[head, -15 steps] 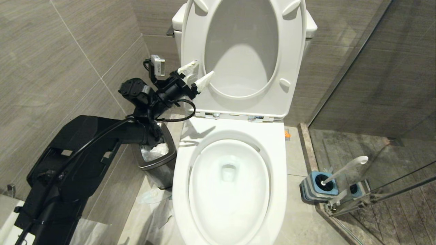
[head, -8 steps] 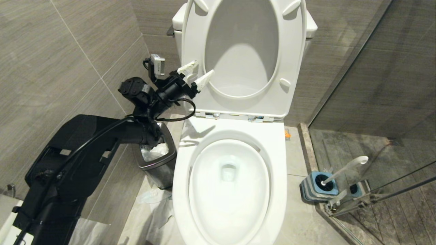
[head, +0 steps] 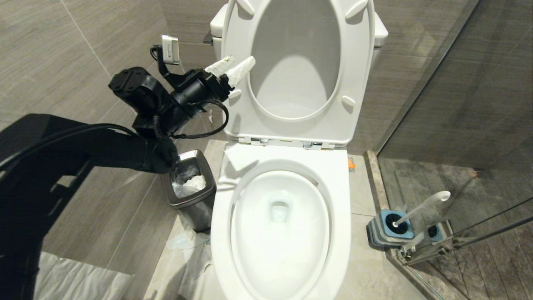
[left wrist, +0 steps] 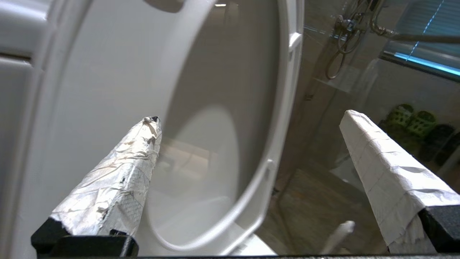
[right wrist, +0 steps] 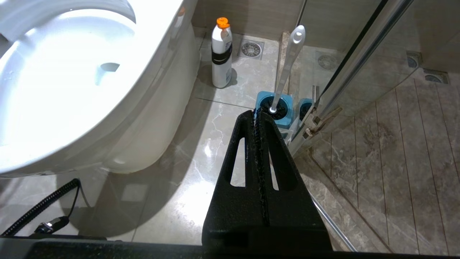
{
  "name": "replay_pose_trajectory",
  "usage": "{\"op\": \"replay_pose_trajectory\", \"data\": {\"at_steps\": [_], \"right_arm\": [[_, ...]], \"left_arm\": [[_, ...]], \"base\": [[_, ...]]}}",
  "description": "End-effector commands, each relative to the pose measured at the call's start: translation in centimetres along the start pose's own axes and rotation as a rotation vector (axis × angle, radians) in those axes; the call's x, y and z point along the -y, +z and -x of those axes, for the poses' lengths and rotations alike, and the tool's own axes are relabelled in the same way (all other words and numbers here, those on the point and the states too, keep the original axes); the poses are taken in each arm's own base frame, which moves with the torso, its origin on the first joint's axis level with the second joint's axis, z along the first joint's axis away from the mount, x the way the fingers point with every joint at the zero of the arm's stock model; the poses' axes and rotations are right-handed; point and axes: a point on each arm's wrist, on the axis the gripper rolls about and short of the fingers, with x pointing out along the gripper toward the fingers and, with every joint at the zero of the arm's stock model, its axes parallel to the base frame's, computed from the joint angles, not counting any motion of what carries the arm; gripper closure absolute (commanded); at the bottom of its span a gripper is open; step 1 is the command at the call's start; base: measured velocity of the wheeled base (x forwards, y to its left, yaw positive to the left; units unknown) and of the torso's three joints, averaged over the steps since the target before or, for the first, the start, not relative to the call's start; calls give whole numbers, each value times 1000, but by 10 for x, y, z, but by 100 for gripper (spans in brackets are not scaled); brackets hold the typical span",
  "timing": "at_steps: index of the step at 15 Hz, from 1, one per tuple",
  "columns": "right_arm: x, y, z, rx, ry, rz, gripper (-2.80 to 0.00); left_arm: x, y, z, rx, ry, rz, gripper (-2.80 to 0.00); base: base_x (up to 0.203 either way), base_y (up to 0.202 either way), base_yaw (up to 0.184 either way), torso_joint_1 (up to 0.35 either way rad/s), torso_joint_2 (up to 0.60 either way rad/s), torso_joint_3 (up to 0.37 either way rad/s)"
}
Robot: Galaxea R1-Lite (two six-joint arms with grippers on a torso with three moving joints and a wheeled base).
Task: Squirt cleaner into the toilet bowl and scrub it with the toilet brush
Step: Use the left hand to lift the toilet lid slightly, then pour in the cleaning agent
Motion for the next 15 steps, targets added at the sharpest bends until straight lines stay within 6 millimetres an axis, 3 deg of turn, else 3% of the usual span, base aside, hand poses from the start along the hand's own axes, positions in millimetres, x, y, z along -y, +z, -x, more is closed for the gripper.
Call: {"op": "replay_pose_trajectory", "data": {"at_steps": [1, 4, 6, 10, 13, 15], "right_arm": [[0, 0, 0, -1, 0, 1, 0], [0, 0, 0, -2, 0, 1, 0], [0, 0, 0, -1, 0, 1, 0], [0, 0, 0, 0, 0, 1, 0], [0, 0, 0, -2, 0, 1, 0], [0, 0, 0, -2, 0, 1, 0]], "left_arm": [[48, 41, 13, 1, -14, 36, -280], [101, 70, 41, -17, -17, 83, -280], [125, 88, 63, -32, 11, 56, -280], [163, 119, 109, -67, 196, -79, -280], [188, 144, 130, -80, 261, -137, -280], [194, 158, 140, -70, 344, -184, -280]], "base": [[0, 0, 0, 0, 0, 0], [0, 0, 0, 0, 0, 0], [0, 0, 0, 0, 0, 0], [0, 0, 0, 0, 0, 0], [0, 0, 0, 0, 0, 0], [0, 0, 0, 0, 0, 0]]}}
